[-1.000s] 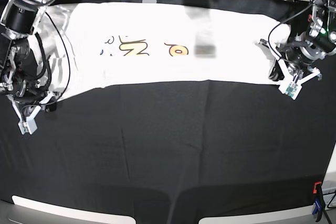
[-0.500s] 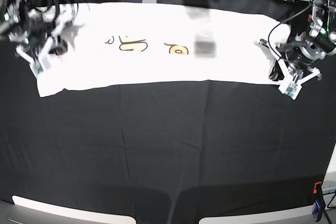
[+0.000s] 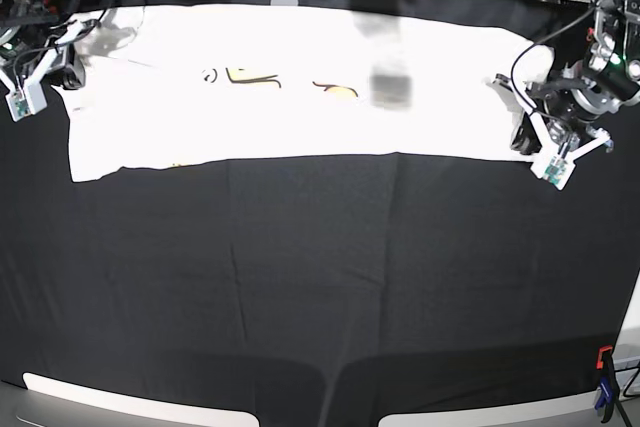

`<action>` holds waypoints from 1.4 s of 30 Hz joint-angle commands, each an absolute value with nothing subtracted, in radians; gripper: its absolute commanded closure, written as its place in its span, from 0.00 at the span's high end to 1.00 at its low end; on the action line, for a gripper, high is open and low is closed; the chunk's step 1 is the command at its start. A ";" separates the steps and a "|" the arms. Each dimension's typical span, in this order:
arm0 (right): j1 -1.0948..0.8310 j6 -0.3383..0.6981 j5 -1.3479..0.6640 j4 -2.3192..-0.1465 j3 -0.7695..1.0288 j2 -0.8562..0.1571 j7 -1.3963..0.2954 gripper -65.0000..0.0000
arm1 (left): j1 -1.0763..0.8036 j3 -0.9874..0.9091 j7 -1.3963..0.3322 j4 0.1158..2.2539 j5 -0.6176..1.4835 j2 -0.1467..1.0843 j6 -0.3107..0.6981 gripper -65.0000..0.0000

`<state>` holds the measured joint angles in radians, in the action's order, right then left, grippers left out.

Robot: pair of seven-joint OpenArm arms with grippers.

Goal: Layout the t-shirt on the table in an organized manner, then fold the t-shirt properly
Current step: 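Release the hem and raise both grippers off the folded strip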

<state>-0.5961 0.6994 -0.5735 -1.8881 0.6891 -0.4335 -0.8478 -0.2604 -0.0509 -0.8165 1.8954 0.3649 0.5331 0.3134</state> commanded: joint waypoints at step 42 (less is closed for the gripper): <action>-0.595 0.698 -0.588 -1.906 0.699 -0.443 -0.943 0.52 | -0.410 -0.059 -1.003 2.067 0.060 0.550 0.134 0.27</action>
